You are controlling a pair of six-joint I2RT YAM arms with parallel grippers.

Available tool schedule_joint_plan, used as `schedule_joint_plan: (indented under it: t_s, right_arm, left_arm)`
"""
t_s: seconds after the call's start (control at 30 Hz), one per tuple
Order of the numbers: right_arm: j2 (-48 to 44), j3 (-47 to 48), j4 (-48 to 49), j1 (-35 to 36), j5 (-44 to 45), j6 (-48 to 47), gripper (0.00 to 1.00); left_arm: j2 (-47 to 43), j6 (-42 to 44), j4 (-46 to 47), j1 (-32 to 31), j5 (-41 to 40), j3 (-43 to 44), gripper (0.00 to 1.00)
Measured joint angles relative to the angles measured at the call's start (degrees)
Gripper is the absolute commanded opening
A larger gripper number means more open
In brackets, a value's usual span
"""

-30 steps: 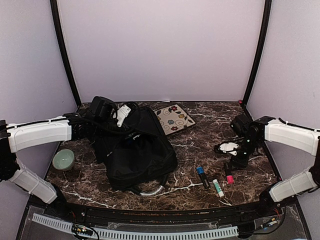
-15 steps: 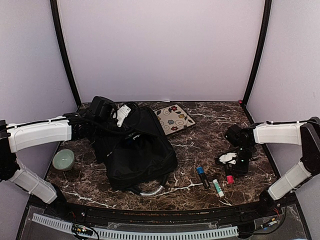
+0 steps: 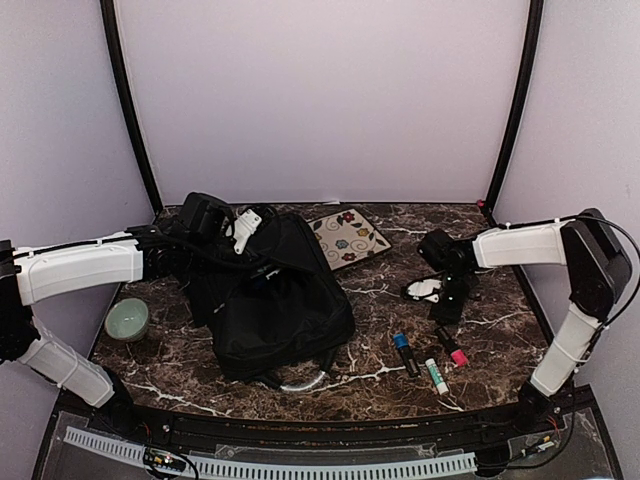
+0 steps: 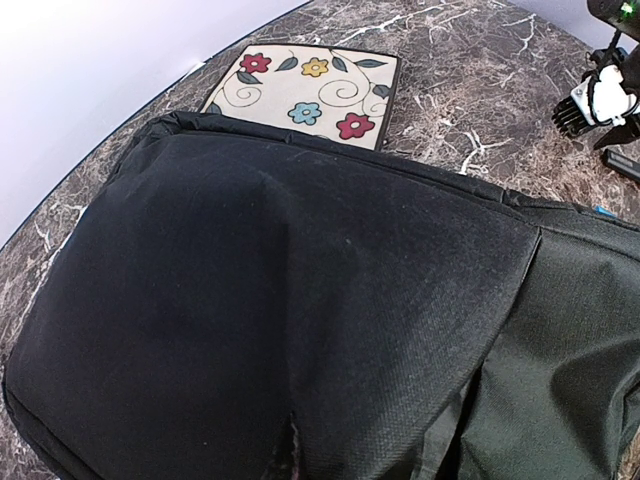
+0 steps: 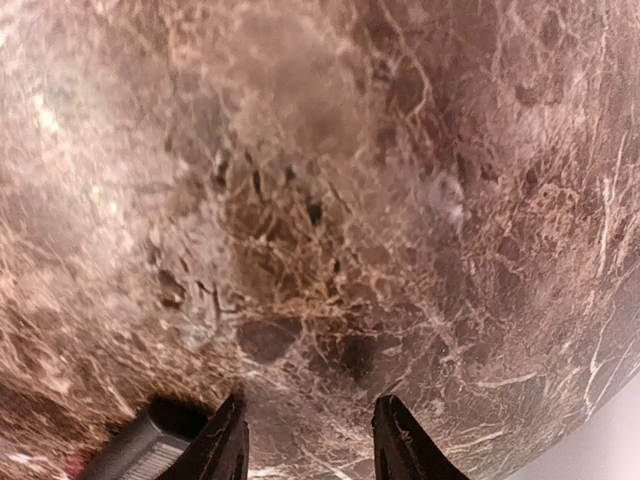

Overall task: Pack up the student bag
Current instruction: Adjust the pen at the center of the board, then grab the pen from the center of the board.

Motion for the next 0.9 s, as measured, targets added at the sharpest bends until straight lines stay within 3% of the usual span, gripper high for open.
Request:
schedule_joint_plan:
  t_s: [0.27, 0.47, 0.9]
  right_arm:
    - [-3.6, 1.8, -2.3, 0.5, 0.5, 5.9, 0.51]
    - [-11.1, 3.3, -7.9, 0.5, -7.6, 7.4, 0.61]
    - [-7.3, -4.2, -11.6, 1.1, -11.5, 7.7, 0.58]
  left_arm:
    - [0.0, 0.0, 0.0, 0.0, 0.0, 0.0, 0.0]
    - [0.0, 0.0, 0.0, 0.0, 0.0, 0.0, 0.0]
    - [0.0, 0.0, 0.0, 0.0, 0.0, 0.0, 0.0]
